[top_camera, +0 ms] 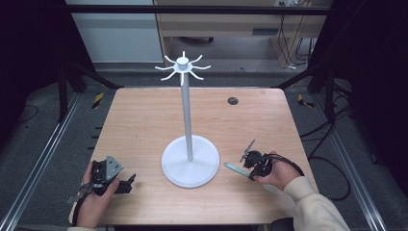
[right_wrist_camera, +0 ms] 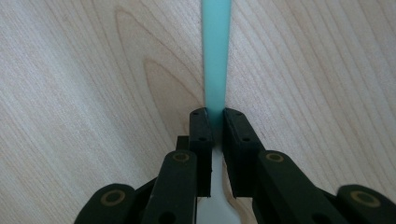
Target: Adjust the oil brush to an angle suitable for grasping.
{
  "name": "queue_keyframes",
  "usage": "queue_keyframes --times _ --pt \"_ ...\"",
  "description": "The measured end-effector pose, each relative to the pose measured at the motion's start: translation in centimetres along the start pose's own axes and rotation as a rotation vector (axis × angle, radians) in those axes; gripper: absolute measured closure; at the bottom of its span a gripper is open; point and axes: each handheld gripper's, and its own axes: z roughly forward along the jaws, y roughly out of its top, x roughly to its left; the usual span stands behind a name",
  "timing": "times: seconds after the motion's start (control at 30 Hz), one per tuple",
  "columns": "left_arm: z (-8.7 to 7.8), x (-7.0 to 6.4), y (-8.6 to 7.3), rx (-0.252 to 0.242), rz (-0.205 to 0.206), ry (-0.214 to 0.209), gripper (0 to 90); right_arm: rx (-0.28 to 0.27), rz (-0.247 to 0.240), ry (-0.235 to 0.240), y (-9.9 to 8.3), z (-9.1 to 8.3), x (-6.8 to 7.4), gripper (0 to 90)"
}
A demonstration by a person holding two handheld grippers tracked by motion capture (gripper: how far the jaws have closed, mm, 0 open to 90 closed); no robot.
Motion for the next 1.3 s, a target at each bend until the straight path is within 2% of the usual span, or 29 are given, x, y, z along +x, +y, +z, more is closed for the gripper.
queue_keyframes --times 0.1,0.2,0.4,0.43,0.47,0.63,0.67,0.7,0.77,0.83,0.87,0.9,0.97,1.07,1.17,1.23,1.3 --pt "0.0 0.0 0.0 0.002 0.002 0.001 2.4 -0.002 0.002 0.0 -0.1 -0.2 -0.1 82.4" --pt "0.0 0.0 0.0 0.002 0.001 0.001 2.4 -0.033 0.019 0.005 -0.4 -0.6 -0.3 82.5" --pt "0.0 0.0 0.0 0.002 0.0 0.002 2.4 -0.103 0.048 -0.01 -0.7 -2.8 -0.5 82.5" --pt "0.0 0.0 0.0 0.001 -0.001 0.002 2.4 -0.141 0.058 -0.022 -0.7 -4.0 -0.7 82.5" --pt "0.0 0.1 0.0 0.001 0.0 0.002 2.4 -0.141 0.058 -0.022 -0.7 -4.0 -0.7 82.5" --pt "-0.1 0.1 0.0 -0.003 -0.003 0.001 2.4 -0.27 0.098 -0.069 -0.4 -6.9 -1.1 82.5" --pt "0.0 0.1 0.0 -0.008 -0.011 0.002 2.4 -0.341 0.122 -0.079 -0.1 -7.9 -1.2 82.5" --pt "0.0 0.1 0.0 -0.009 -0.013 0.003 2.4 -0.341 0.122 -0.079 -0.1 -7.9 -1.2 82.5" --pt "0.0 0.2 -0.1 -0.008 -0.014 0.005 2.4 -0.405 0.138 -0.086 0.2 -8.7 -1.3 82.5" --pt "0.0 0.2 -0.1 -0.011 -0.018 0.005 2.3 -0.446 0.149 -0.102 0.6 -9.3 -1.4 82.5" --pt "0.0 0.2 0.0 -0.01 -0.016 0.005 2.3 -0.501 0.164 -0.109 1.1 -10.0 -1.5 82.5" --pt "0.0 0.2 0.0 -0.012 -0.015 0.007 2.4 -0.526 0.169 -0.114 1.3 -10.5 -1.5 82.5" --pt "0.0 0.2 0.0 -0.006 -0.007 0.008 2.4 -0.548 0.173 -0.117 1.6 -10.9 -1.4 82.5" --pt "0.0 0.3 0.0 0.002 -0.003 0.013 2.4 -0.626 0.176 -0.131 2.3 -11.9 -1.5 82.5" --pt "0.1 0.3 -0.1 -0.006 -0.013 0.019 2.4 -0.699 0.2 -0.12 2.8 -12.5 -1.6 82.5" --pt "0.1 0.4 -0.1 -0.005 -0.017 0.026 2.4 -0.714 0.213 -0.124 3.0 -12.6 -1.8 82.5" --pt "0.1 0.5 -0.1 -0.005 -0.021 0.025 2.5 -0.712 0.221 -0.147 3.1 -12.8 -1.8 82.5"
